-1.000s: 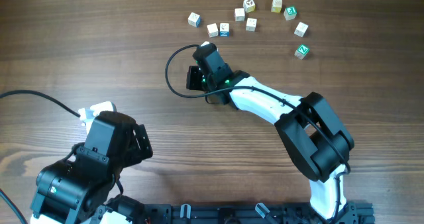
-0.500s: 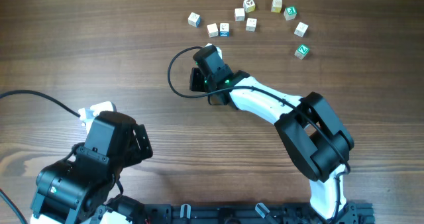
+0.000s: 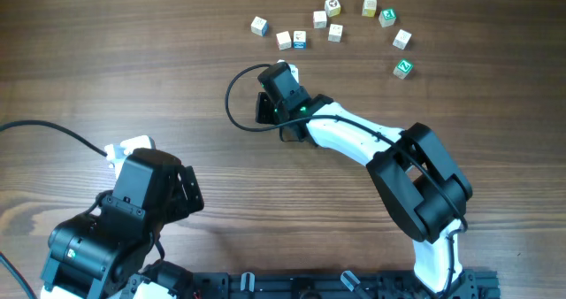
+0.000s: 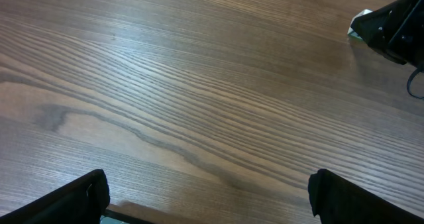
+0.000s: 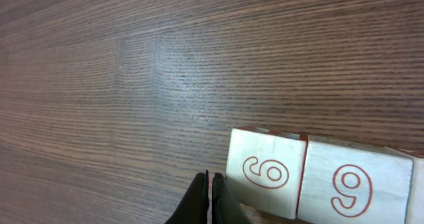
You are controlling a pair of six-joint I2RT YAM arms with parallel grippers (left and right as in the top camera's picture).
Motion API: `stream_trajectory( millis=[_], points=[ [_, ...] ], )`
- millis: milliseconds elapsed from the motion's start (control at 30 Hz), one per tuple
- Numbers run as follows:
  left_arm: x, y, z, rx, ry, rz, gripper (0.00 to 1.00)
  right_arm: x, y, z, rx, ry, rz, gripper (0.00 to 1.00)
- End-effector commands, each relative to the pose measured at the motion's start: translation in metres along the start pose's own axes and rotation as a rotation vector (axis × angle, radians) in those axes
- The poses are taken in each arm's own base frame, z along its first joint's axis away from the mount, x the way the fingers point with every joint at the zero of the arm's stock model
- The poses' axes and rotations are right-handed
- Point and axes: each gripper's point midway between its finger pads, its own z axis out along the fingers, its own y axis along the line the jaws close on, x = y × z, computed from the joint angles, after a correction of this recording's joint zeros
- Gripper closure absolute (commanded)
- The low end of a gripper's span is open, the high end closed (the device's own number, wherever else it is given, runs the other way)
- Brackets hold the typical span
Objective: Form a horizontal line
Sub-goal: 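Hold the right gripper beside the 6 block at the row's left end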
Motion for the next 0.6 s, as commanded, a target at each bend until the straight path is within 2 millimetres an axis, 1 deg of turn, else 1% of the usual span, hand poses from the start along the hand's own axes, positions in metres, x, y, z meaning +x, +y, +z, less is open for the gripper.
stream_trajectory(
  millis=[0,400,567],
  points=[
    [-0.0013,0.0038,0.0010,-0.018,-0.009,-0.017,0.00,0.0012,-0.0037,0.0045,0.028,-0.009,-0.016,0.96],
    [-0.0013,0.0038,0.0010,-0.018,-0.009,-0.017,0.00,0.0062,-0.0082,0.0044,0.046,0.012,-0.042,0.96],
    [-0.0014,0.0038,0.0010,-0.018,-0.009,-0.017,0.00,0.0066,-0.0060,0.0044,0.035,0.015,-0.041,0.95]
  ],
)
